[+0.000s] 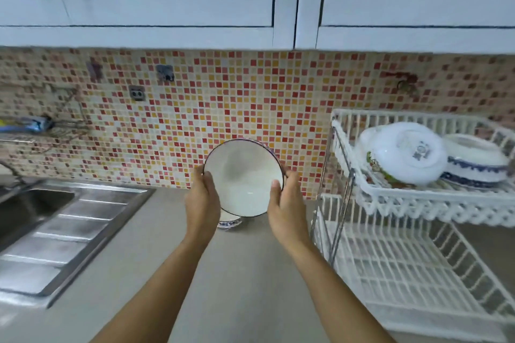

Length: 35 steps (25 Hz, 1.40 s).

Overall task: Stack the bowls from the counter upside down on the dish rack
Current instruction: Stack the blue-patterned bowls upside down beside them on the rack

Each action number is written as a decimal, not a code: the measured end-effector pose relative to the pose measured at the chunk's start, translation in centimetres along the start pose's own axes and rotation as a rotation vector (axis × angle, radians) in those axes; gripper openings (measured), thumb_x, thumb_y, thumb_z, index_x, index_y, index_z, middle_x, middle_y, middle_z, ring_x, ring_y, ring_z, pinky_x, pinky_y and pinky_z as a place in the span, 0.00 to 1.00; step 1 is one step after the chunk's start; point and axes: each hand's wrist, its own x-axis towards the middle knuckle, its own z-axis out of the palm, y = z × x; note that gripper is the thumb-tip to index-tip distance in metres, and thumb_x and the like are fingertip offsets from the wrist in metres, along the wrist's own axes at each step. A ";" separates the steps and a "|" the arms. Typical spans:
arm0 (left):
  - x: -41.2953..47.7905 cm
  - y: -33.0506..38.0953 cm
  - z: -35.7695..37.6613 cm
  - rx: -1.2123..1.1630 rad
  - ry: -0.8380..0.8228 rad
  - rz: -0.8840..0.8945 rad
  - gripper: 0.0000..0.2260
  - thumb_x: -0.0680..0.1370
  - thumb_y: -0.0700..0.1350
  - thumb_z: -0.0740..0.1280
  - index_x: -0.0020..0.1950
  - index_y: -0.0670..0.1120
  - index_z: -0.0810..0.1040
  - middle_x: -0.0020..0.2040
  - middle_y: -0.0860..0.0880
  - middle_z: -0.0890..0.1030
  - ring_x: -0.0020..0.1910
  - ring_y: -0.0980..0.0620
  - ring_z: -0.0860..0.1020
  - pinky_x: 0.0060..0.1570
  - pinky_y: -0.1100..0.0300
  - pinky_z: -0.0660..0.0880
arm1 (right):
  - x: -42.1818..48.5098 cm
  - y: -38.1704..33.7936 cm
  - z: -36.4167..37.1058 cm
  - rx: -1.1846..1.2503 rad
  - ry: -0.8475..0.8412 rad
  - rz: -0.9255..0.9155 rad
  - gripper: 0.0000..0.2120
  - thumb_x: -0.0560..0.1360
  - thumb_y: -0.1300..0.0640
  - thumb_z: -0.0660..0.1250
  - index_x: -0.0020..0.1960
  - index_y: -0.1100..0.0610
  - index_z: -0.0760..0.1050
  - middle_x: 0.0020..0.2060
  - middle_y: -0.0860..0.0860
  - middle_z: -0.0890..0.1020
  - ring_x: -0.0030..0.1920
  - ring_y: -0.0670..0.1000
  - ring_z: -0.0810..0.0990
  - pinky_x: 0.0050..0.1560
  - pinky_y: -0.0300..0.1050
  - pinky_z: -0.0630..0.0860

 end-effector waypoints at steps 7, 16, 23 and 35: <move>-3.6 13.8 -3.1 -0.364 -0.055 0.234 0.17 0.82 0.56 0.47 0.60 0.49 0.68 0.50 0.60 0.74 0.48 0.59 0.75 0.52 0.62 0.75 | 1.0 -7.6 -11.1 0.067 0.148 -0.308 0.08 0.80 0.51 0.54 0.58 0.47 0.60 0.48 0.43 0.77 0.47 0.48 0.80 0.45 0.43 0.77; -7.7 22.8 5.7 -0.464 -0.542 0.246 0.29 0.62 0.79 0.47 0.49 0.60 0.66 0.62 0.44 0.73 0.62 0.49 0.74 0.66 0.43 0.70 | 1.9 -5.6 -26.8 0.069 0.272 -0.209 0.26 0.70 0.27 0.42 0.53 0.48 0.57 0.35 0.44 0.68 0.31 0.44 0.72 0.36 0.38 0.74; -9.6 28.8 16.9 -0.316 -0.782 0.265 0.29 0.71 0.71 0.55 0.57 0.48 0.64 0.57 0.50 0.75 0.59 0.48 0.75 0.63 0.45 0.70 | 5.6 1.3 -39.9 0.072 -0.020 -0.191 0.36 0.66 0.29 0.54 0.69 0.44 0.59 0.58 0.28 0.72 0.55 0.28 0.73 0.54 0.29 0.75; -9.1 30.9 29.9 0.080 -1.036 0.351 0.45 0.61 0.54 0.80 0.71 0.55 0.58 0.61 0.52 0.73 0.59 0.50 0.76 0.57 0.53 0.78 | 14.2 12.5 -48.6 -0.219 -0.468 -0.011 0.55 0.56 0.43 0.79 0.72 0.34 0.48 0.74 0.41 0.54 0.73 0.47 0.57 0.72 0.55 0.63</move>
